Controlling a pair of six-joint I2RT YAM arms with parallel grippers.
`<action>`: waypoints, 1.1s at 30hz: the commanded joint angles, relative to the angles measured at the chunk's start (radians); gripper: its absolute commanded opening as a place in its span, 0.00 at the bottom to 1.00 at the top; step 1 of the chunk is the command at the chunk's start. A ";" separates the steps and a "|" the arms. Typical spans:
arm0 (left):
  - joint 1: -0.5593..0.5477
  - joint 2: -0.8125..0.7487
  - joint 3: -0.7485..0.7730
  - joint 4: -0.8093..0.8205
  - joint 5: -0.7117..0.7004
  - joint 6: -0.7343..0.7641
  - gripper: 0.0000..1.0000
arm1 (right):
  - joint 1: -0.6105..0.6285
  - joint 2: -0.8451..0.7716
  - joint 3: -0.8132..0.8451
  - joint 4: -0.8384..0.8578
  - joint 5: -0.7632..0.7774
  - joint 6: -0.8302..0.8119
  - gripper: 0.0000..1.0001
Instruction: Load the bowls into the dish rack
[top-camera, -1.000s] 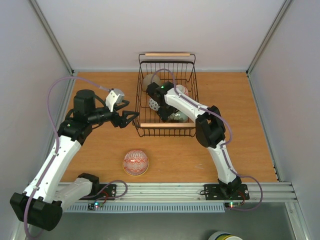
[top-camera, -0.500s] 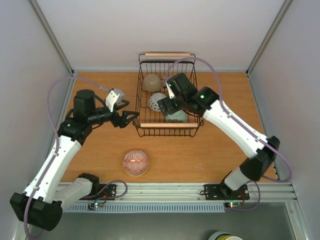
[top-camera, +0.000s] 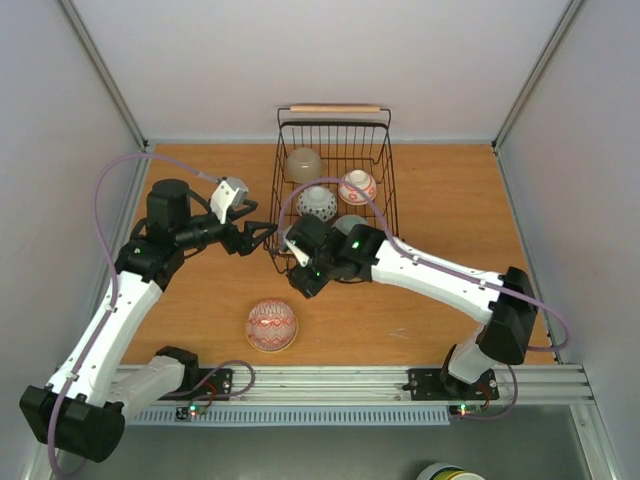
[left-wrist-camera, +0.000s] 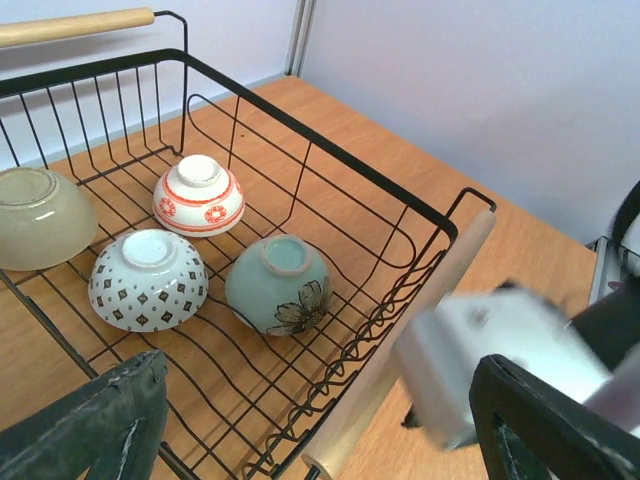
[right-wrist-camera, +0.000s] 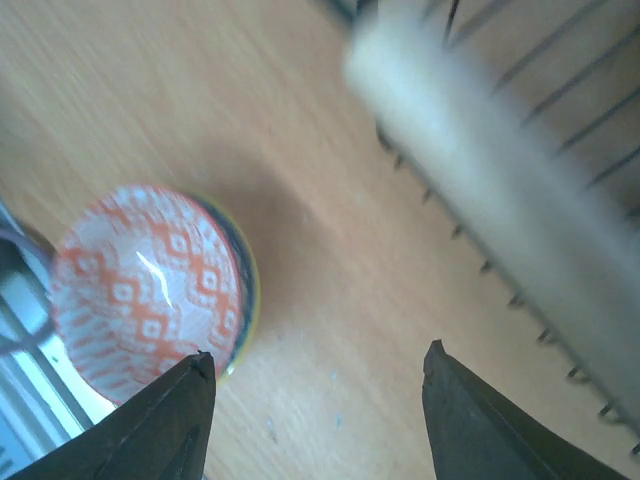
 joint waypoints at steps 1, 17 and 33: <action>0.000 -0.016 -0.003 0.044 -0.018 0.006 0.83 | 0.035 0.048 -0.104 0.007 -0.014 0.065 0.56; 0.002 -0.022 0.007 0.076 -0.471 -0.062 0.82 | 0.122 0.165 -0.097 0.045 0.038 0.125 0.52; 0.013 -0.030 0.005 0.087 -0.573 -0.081 0.83 | 0.171 0.246 -0.037 0.042 0.036 0.123 0.41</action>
